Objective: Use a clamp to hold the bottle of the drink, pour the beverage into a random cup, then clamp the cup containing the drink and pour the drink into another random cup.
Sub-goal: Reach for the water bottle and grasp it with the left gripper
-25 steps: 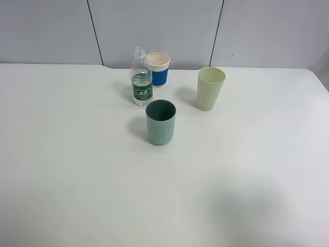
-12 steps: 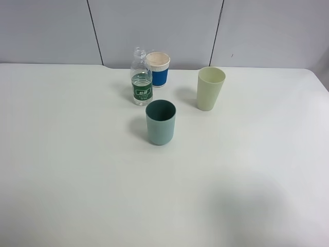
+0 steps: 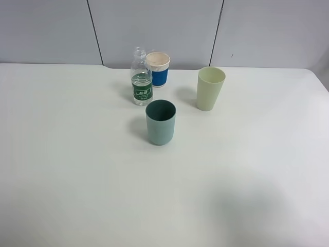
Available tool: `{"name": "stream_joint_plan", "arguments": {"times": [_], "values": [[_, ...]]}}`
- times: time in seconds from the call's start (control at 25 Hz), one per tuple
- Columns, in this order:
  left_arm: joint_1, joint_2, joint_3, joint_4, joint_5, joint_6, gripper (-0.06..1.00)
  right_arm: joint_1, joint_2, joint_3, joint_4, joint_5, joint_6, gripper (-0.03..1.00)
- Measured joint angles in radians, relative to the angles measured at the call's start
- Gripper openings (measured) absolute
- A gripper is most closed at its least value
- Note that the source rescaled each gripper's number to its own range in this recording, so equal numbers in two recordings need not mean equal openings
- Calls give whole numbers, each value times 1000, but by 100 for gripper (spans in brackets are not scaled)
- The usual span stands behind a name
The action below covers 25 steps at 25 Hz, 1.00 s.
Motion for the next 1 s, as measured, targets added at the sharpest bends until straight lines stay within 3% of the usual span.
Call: {"name": "stream_joint_plan", "arguments": {"times": [1.0], "values": [[0, 0, 0, 0, 0, 4, 100, 0, 0, 0, 0, 0, 0, 55]]}}
